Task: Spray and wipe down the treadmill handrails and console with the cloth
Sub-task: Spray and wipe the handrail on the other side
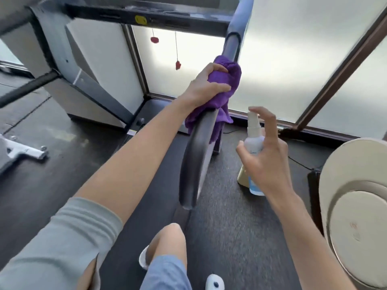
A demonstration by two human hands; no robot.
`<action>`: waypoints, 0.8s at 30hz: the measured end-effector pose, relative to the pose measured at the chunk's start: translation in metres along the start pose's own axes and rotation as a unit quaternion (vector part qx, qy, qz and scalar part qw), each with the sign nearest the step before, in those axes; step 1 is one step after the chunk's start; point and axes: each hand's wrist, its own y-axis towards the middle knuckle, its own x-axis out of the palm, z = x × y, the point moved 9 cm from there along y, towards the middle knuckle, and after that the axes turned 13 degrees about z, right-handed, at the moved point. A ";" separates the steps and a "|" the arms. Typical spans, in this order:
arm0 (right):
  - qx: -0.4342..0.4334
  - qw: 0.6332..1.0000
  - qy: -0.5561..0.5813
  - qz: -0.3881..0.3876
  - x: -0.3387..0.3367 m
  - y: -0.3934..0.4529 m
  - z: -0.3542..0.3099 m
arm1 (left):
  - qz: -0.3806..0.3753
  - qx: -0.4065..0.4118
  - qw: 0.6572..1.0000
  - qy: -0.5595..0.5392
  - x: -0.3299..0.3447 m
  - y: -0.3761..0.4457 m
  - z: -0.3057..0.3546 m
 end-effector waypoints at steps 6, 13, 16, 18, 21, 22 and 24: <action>-0.005 0.999 0.028 -0.015 -0.033 -0.018 -0.017 | 0.012 0.002 0.997 0.077 -0.019 -0.066 0.010; -0.007 0.998 0.043 -0.038 -0.037 -0.045 -0.029 | 0.078 0.003 0.994 0.081 -0.048 -0.164 -0.006; -0.008 0.998 0.037 -0.054 -0.033 -0.050 -0.029 | 0.099 0.004 0.992 0.083 -0.047 -0.160 -0.007; -0.001 0.999 0.026 -0.047 -0.034 -0.052 -0.027 | 0.091 0.003 0.991 0.102 -0.040 -0.134 -0.001; 0.003 1.000 0.008 -0.006 -0.046 -0.053 -0.022 | 0.048 -0.008 0.993 0.112 -0.024 -0.088 0.011; 0.007 1.000 0.003 0.001 -0.049 -0.055 -0.020 | 0.036 -0.010 0.993 0.115 -0.019 -0.077 0.013; 0.027 1.000 0.004 0.013 -0.053 -0.060 -0.016 | 0.017 -0.016 0.994 0.110 -0.014 -0.065 0.012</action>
